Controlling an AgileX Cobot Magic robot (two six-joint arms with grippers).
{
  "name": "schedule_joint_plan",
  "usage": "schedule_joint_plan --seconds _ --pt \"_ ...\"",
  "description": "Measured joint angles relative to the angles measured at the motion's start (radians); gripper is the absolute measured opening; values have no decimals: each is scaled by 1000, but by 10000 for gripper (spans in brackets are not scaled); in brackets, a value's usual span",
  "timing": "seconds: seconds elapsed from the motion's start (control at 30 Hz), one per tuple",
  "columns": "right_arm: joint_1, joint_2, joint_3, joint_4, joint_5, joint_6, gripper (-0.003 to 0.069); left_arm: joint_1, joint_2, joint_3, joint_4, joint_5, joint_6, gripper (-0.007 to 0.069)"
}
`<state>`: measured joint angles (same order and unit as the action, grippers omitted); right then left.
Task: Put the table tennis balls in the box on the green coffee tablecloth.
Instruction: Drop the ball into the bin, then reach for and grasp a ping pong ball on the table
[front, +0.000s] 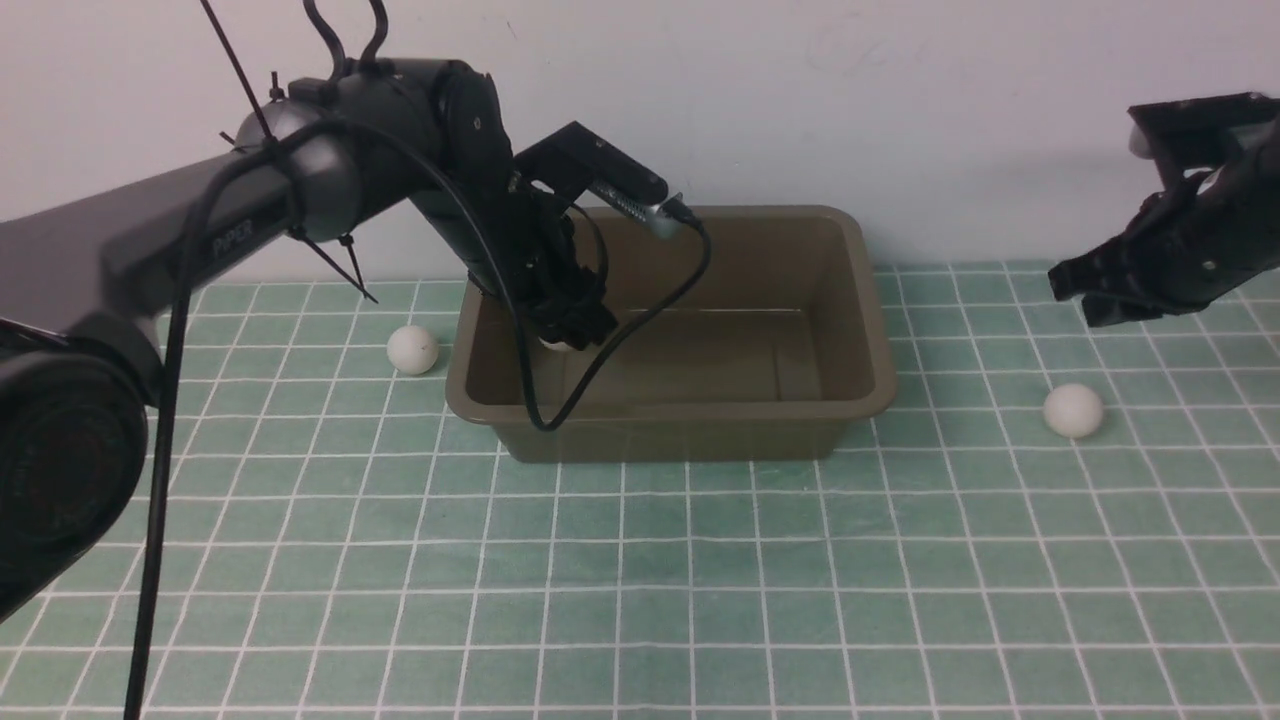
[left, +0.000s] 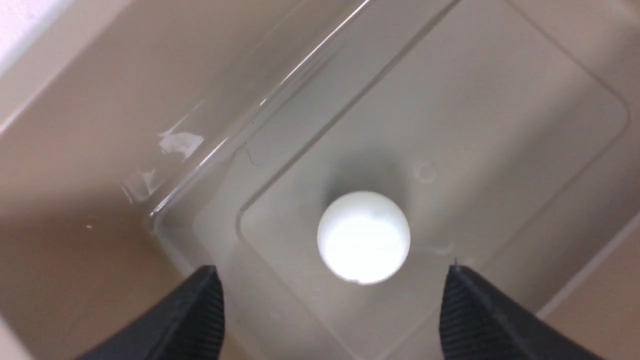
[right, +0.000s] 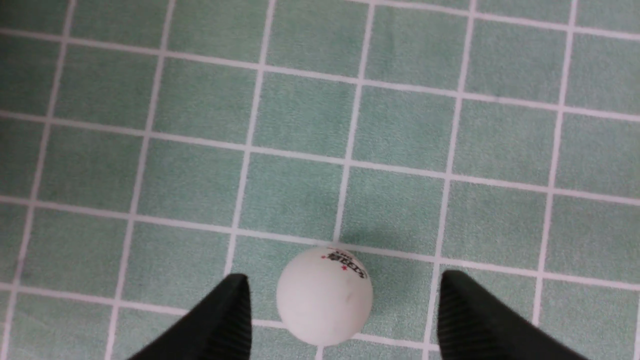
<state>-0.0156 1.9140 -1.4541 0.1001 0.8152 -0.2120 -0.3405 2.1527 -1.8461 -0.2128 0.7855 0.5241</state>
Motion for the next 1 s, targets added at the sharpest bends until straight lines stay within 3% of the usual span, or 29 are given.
schedule_joint_plan --seconds 0.2,0.5,1.0 --pt "0 42 -5 -22 1 43 494 0 0 -55 20 72 -3 505" --pt "0 140 -5 -23 2 52 500 0 1 -215 120 260 -44 489" --pt "0 211 -22 0 -12 54 501 0 1 -238 116 291 -56 489"
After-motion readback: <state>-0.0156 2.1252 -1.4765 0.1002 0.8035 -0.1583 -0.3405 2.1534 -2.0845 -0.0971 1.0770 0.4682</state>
